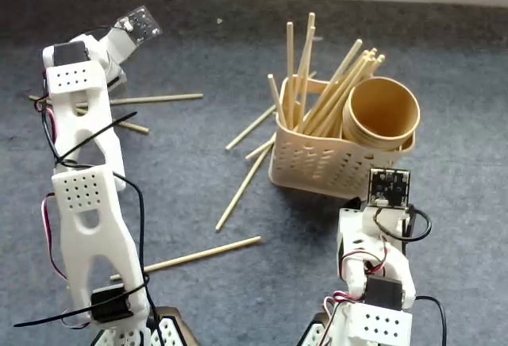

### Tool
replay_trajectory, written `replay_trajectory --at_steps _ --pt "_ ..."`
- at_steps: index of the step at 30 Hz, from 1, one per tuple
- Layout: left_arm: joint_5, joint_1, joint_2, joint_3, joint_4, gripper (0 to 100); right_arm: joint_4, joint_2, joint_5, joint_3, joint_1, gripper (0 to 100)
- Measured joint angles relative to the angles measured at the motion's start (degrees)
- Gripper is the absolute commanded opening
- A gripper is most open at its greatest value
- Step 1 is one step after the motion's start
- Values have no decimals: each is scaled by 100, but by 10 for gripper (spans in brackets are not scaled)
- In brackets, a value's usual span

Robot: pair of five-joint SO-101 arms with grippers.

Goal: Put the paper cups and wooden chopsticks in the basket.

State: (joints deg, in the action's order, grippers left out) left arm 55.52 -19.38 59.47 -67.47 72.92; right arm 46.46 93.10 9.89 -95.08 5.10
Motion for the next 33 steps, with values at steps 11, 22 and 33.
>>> replay_trajectory --at_steps 11,22,33 --pt "-132 -149 484 923 -941 225 0 -9 0 0 0 336" --pt "527 -976 9 229 2593 224 0 -9 0 0 0 336" --pt "527 -1169 -2101 2066 2919 228 0 -9 0 0 0 336"
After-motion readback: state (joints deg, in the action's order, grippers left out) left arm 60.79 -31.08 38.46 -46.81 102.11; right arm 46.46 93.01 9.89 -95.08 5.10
